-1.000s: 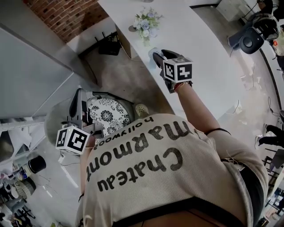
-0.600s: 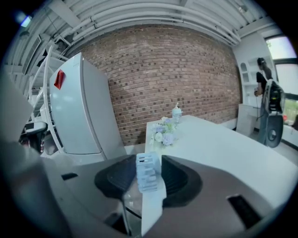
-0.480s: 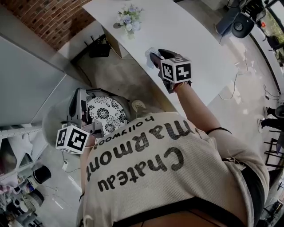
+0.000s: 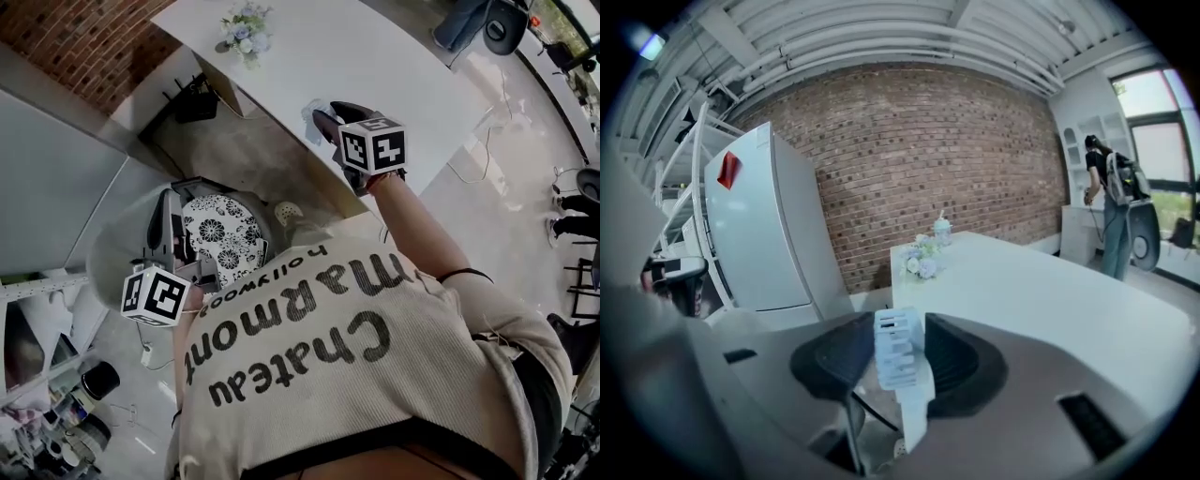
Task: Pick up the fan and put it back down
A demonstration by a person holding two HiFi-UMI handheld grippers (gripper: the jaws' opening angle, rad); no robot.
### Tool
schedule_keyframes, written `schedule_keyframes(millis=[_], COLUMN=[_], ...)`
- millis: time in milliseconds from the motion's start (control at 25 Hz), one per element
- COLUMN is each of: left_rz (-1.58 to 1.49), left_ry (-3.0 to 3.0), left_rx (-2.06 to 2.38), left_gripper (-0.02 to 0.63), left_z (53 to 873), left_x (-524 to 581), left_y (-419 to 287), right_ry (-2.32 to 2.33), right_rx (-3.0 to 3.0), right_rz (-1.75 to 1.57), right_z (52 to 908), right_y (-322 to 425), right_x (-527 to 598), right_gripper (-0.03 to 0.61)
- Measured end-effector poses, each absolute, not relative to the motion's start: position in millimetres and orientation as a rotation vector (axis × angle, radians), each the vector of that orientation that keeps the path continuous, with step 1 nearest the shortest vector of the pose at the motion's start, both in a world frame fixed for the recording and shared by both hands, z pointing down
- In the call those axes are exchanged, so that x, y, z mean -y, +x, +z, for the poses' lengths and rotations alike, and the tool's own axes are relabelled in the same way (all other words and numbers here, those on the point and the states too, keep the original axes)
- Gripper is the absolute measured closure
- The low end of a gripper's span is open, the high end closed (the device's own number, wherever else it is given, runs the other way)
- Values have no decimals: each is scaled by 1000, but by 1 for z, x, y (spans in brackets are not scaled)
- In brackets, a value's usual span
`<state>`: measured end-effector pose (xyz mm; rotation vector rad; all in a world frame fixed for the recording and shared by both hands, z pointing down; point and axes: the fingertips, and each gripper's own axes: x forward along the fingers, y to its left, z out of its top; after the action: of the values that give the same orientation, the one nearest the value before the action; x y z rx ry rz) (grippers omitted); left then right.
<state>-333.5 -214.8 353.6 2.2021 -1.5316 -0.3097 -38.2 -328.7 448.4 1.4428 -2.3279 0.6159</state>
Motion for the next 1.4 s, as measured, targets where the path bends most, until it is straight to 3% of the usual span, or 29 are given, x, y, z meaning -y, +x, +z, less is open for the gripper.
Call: schedule_keyframes(millis=[1400], left_rz=[-273], left_ry=[2189], left_rx=[1540], left_gripper=[614], left_z=[342], left_x=[199], left_y=[-167], right_ry=[1370], right_rx=[2332], right_rz=[617], right_z=[443], right_y=[114], right_x=[308], right_gripper=[408])
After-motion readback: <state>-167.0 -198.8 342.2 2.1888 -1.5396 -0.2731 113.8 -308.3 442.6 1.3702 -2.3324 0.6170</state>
